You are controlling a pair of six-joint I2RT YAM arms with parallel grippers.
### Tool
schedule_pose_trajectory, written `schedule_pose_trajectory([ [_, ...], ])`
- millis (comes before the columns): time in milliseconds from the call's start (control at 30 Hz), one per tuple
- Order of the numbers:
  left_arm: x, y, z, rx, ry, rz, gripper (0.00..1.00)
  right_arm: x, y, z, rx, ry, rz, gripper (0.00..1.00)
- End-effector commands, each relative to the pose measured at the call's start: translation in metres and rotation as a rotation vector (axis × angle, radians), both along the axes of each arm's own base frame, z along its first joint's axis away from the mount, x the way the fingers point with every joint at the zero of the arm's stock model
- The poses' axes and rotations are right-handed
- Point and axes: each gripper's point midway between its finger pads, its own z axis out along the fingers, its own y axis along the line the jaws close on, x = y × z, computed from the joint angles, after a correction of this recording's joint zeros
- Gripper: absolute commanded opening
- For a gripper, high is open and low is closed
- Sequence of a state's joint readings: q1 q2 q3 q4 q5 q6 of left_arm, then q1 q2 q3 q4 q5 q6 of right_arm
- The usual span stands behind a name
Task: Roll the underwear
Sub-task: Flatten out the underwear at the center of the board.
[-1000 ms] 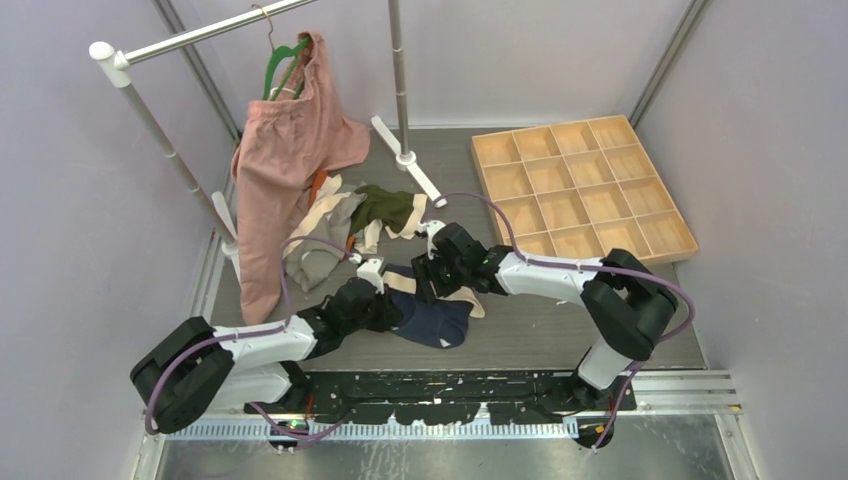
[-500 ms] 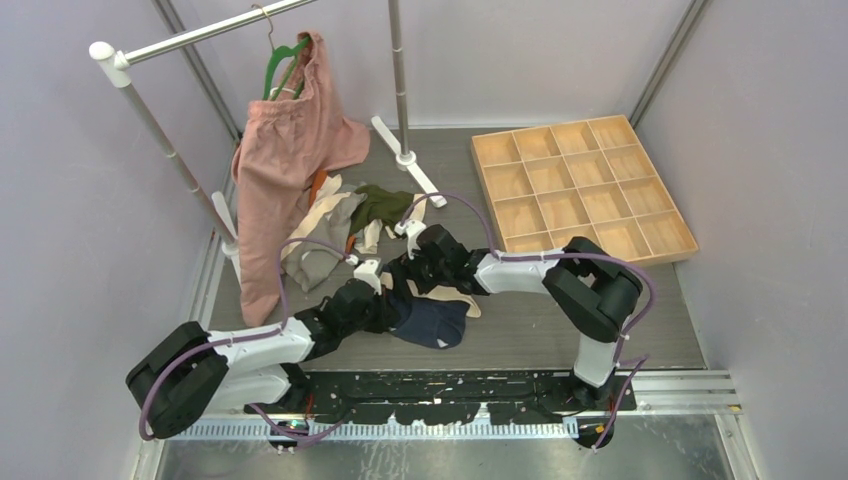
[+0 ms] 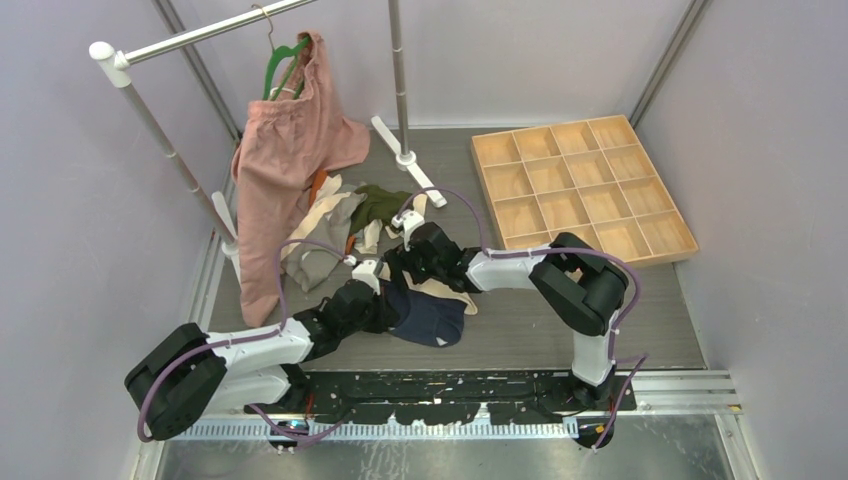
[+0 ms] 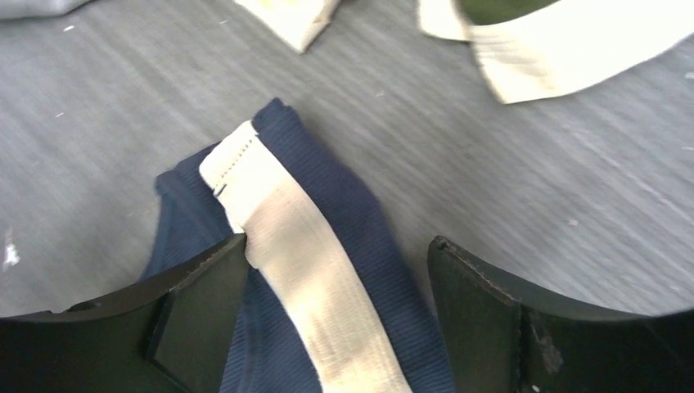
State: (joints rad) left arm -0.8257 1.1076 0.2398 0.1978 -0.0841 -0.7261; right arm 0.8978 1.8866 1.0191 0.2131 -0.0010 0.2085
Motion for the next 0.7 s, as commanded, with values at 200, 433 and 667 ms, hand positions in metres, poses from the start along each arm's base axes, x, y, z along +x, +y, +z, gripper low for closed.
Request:
schedule_pose_trajectory([
  [200,-0.011,0.018,-0.020,0.084,0.045,0.013,0.01,0.073,-0.066,0.045,0.004,-0.144,-0.342,0.81],
  [433,-0.011,0.018,-0.019,0.086,0.045,0.012,0.01,0.123,-0.130,0.047,-0.084,-0.085,-0.582,0.81],
  [667,-0.009,0.018,-0.015,0.088,0.036,0.017,0.01,0.114,-0.150,0.082,0.028,-0.073,-0.573,0.82],
])
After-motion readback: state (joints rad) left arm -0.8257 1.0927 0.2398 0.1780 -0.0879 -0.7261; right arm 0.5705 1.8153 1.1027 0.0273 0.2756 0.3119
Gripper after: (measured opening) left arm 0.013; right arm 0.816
